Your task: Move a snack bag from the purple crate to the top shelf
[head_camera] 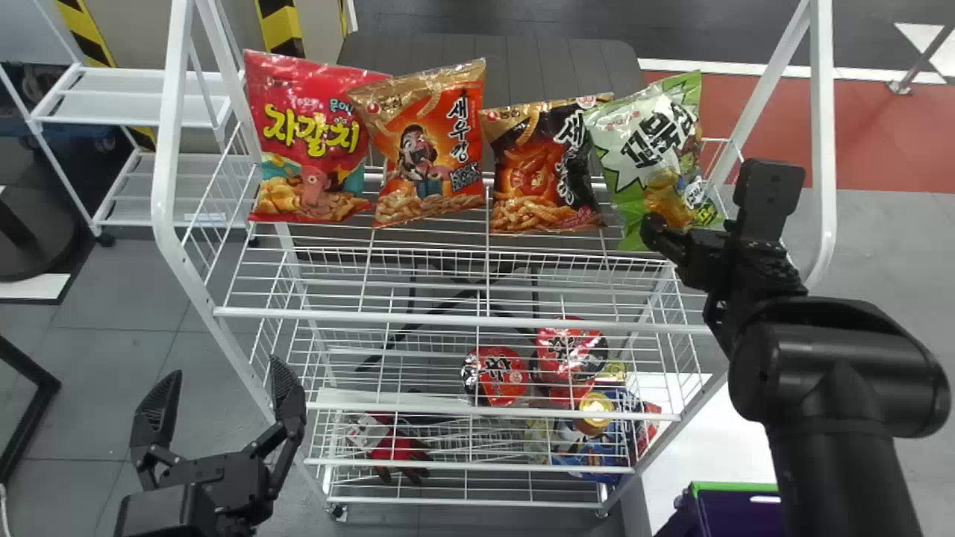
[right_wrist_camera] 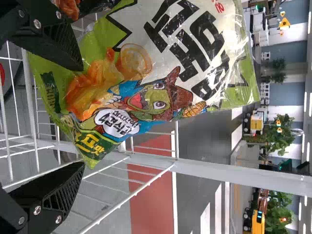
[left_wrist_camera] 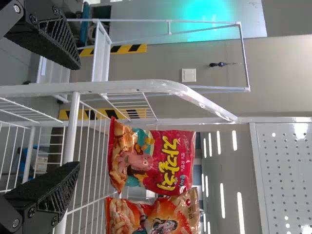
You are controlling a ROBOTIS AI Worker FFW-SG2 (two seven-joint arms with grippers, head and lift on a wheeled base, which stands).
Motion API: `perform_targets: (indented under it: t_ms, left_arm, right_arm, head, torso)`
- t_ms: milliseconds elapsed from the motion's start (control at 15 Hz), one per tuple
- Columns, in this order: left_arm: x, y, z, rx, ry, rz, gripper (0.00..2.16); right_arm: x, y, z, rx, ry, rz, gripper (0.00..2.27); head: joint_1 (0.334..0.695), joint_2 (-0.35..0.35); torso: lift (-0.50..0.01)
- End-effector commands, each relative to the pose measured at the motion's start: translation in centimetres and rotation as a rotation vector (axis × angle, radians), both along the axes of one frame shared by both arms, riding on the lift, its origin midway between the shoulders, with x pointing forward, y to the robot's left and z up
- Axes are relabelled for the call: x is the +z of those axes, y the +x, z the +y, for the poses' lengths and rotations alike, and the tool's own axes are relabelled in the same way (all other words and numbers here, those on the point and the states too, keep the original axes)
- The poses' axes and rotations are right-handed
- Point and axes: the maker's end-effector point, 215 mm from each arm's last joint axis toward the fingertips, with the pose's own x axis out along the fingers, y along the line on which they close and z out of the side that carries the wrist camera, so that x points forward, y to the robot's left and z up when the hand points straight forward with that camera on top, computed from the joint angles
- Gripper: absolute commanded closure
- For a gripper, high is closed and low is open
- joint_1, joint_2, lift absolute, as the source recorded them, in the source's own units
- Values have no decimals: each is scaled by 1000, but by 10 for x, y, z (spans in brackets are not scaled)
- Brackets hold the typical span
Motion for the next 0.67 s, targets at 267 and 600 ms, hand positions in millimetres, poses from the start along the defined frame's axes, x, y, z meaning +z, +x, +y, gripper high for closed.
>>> perform_targets:
  t_ms: [267, 600]
  left_arm:
    - [1, -1, 0, 1, -3, -3, 124]
    - [1, -3, -1, 2, -5, -1, 124]
  right_arm:
    - [33, -50, 15, 29, -11, -75, 147]
    - [60, -99, 53, 102, -33, -239, 157]
  head:
    - [695, -62]
    - [695, -25]
  torso:
    - [1]
    - [1]
